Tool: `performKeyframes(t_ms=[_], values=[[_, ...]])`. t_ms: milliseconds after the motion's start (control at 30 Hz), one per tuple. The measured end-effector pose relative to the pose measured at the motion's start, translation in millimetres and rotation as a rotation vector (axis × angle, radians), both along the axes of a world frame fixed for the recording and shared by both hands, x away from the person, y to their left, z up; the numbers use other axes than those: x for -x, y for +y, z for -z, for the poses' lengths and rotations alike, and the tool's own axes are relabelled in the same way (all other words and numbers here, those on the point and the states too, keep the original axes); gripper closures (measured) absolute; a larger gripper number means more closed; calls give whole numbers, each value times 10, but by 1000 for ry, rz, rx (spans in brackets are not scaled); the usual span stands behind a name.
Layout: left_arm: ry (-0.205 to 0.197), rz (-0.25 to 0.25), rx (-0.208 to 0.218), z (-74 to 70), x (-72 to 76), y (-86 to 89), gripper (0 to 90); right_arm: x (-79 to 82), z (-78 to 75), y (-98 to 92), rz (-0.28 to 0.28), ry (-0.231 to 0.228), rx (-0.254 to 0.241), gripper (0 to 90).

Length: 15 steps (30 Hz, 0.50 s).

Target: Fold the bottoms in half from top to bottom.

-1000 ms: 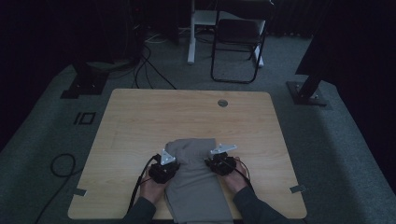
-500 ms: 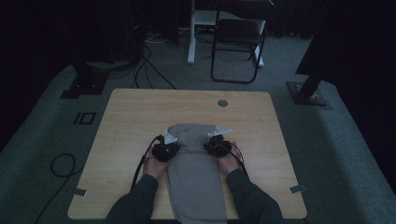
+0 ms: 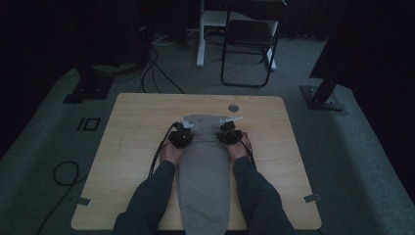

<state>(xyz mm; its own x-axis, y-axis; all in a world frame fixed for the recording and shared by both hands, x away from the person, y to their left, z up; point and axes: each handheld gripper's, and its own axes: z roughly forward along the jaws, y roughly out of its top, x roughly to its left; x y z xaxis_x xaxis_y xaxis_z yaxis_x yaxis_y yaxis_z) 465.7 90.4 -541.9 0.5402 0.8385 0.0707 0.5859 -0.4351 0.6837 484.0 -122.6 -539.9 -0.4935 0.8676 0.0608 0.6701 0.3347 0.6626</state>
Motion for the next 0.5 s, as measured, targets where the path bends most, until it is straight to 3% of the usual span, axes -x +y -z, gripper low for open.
performKeyframes(t_ms=[133, 333, 400, 467, 500], values=[[-4, -15, 0, 3, -30, -45, 856, -104, 10, -59, 41, 21, -51, 846], [4, -17, 25, 5, -27, -18, 856, -61, 11, -15, 33, -12, -11, 853], [-40, -12, 3, 0, 21, -27, 857, -53, -1, -23, 33, 1, -24, 858], [-47, -11, 7, -2, 35, -20, 858, -49, -15, -37, 34, -1, -34, 860], [-62, -20, 36, -20, 59, 2, 858, -38, -32, -51, 33, -5, -44, 861]])
